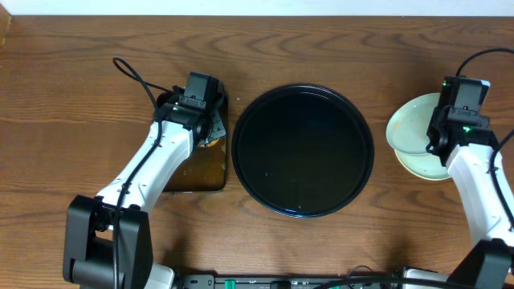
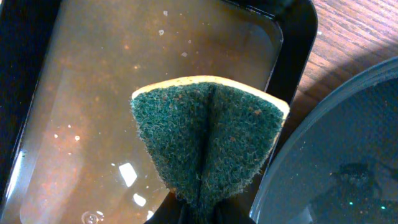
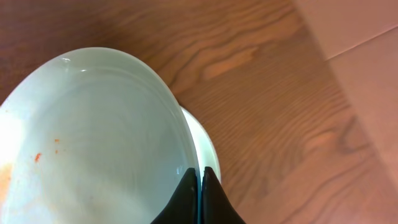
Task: Clean dirty plates on tray and stack at the side
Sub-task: 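Lower the mint plate onto the plate stack and release it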
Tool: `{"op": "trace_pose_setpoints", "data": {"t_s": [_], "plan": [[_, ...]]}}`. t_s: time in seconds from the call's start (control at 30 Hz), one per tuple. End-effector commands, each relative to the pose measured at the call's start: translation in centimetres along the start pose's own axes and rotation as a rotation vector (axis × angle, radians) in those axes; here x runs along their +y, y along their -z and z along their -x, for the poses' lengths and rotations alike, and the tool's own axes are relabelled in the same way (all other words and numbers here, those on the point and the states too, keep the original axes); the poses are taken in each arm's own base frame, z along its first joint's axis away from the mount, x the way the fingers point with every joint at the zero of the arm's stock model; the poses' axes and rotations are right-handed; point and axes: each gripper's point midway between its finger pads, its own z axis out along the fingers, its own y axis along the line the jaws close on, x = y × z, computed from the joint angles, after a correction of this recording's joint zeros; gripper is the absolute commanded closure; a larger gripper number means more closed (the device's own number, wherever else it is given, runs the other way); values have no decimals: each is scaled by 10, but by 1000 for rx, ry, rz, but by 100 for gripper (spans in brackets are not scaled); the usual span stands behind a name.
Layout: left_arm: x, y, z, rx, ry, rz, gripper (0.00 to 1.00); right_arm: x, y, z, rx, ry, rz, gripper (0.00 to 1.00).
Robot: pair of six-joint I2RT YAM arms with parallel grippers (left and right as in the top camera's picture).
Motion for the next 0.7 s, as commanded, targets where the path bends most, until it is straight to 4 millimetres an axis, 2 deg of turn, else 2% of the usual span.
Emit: {"op": "trace_pose_setpoints", "data": {"t_s": [0.0,0.1,0.33,0.4,0.43,0.53,0.6,0.67], "plan": [[7,-4,-1,2,-4,28,89,8,-14,-9,53,-39,67,87],[7,-4,-2,3,-5,29,89,11,-14,-14,72,-33,77,80],[7,-4,-2,5,-5,30,89,15,-12,-20,100,-48,102,77],[7,-4,-2,5,-5,30,89,33,-9,-21,111,-53,212,76],[7,-4,-2,5,-5,30,89,51,-4,-20,115,-60,319,75],[7,-4,-2,5,-5,30,89,77,3,-16,104,-58,469,80],[7,-4,-2,5,-5,30,89,82,1,-15,105,-61,490,83],[7,-4,-2,6,-5,30,89,85,-4,-16,112,-71,488,91]]}}
